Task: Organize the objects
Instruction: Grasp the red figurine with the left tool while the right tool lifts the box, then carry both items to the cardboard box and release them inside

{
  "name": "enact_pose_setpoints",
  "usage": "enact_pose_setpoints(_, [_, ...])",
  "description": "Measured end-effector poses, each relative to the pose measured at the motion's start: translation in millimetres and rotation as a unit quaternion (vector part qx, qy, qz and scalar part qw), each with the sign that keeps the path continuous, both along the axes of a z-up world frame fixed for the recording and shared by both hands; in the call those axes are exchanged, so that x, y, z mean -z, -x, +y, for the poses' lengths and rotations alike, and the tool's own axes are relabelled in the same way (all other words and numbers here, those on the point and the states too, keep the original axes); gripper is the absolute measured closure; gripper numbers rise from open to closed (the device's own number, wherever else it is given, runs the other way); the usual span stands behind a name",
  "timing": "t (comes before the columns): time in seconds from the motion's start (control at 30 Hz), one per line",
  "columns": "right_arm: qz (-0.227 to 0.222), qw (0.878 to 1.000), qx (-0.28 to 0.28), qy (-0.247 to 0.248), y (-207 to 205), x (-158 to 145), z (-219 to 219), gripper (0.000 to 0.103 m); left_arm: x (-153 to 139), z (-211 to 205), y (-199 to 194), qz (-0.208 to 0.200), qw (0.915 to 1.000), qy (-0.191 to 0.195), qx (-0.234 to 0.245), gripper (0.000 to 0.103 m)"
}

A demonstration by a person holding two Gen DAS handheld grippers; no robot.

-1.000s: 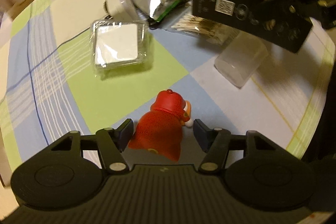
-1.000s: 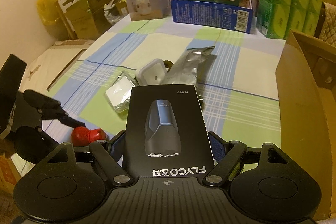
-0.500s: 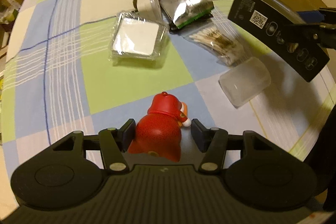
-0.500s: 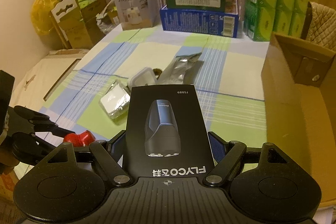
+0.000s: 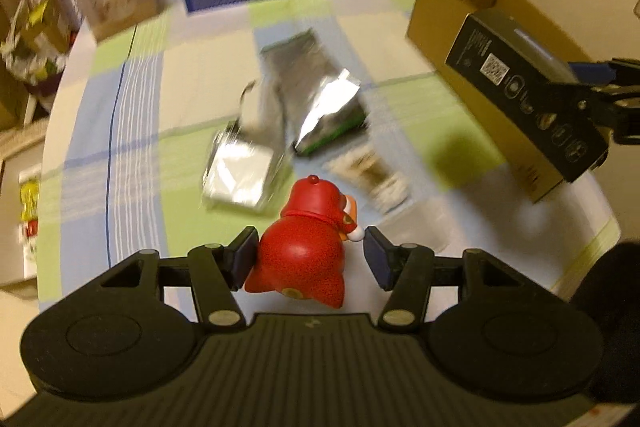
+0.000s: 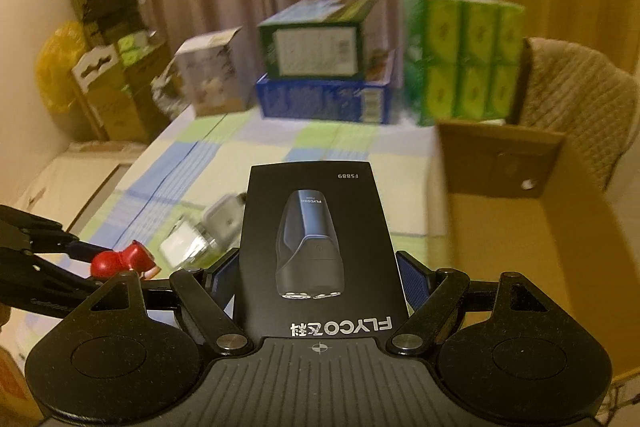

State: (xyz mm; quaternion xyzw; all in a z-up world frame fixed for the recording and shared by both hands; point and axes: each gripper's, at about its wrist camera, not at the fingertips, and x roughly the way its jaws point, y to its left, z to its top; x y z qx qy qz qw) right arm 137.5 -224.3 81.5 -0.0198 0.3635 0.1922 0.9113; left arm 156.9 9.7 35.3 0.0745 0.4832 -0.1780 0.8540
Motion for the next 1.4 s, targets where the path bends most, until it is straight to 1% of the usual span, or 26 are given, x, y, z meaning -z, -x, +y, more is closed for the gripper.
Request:
enact_pose_setpoints(0.17, [-0.016, 0.999, 0.04, 0.005, -4, -23, -51, 0.026, -37, -49, -3, -0.031, 0.9994, 0.014, 0.012, 0.05])
enact_pose_setpoints(0.23, [-0.018, 0.998, 0.058, 0.009, -5, -28, -75, 0.026, -50, -72, -5, -0.042, 0.9987, 0.023, 0.017, 0.05])
enact_pose_setpoints(0.37, [-0.017, 0.996, 0.089, 0.022, -5, -29, -120, 0.026, -66, -118, -12, -0.051, 0.9971, 0.049, 0.029, 0.05])
enact_pose_setpoints(0.43, [-0.014, 0.994, 0.102, 0.023, -8, -27, -140, 0.026, -68, -144, -15, -0.05, 0.9961, 0.062, 0.037, 0.05])
enact_pose_setpoints(0.57, [-0.001, 0.993, 0.12, 0.022, -12, -18, -171, 0.026, -62, -194, -19, -0.045, 0.9946, 0.069, 0.063, 0.05])
enact_pose_setpoints(0.63, [0.004, 0.992, 0.124, 0.015, -13, -12, -183, 0.026, -57, -218, -22, -0.037, 0.9938, 0.074, 0.074, 0.05])
enact_pose_setpoints(0.77, [0.016, 0.99, 0.139, -0.002, -20, -1, -202, 0.026, -43, -253, -29, -0.03, 0.9926, 0.075, 0.091, 0.05])
enact_pose_setpoints(0.93, [0.025, 0.988, 0.151, -0.016, -30, 8, -218, 0.026, -27, -281, -40, -0.022, 0.9915, 0.067, 0.109, 0.05])
enact_pose_setpoints(1.1, [0.027, 0.987, 0.156, -0.022, -36, 13, -221, 0.026, -13, -294, -46, -0.02, 0.9911, 0.058, 0.119, 0.05])
enact_pose_setpoints(1.2, [0.028, 0.987, 0.156, -0.025, -38, 15, -222, 0.026, -7, -295, -48, -0.023, 0.9908, 0.06, 0.119, 0.053])
enact_pose_setpoints(1.27, [0.029, 0.987, 0.156, -0.028, -39, 16, -223, 0.026, -6, -293, -50, -0.024, 0.9914, 0.059, 0.114, 0.053])
enact_pose_setpoints(1.4, [0.028, 0.987, 0.153, -0.026, -38, 15, -221, 0.026, -12, -284, -47, -0.034, 0.9918, 0.063, 0.106, 0.051])
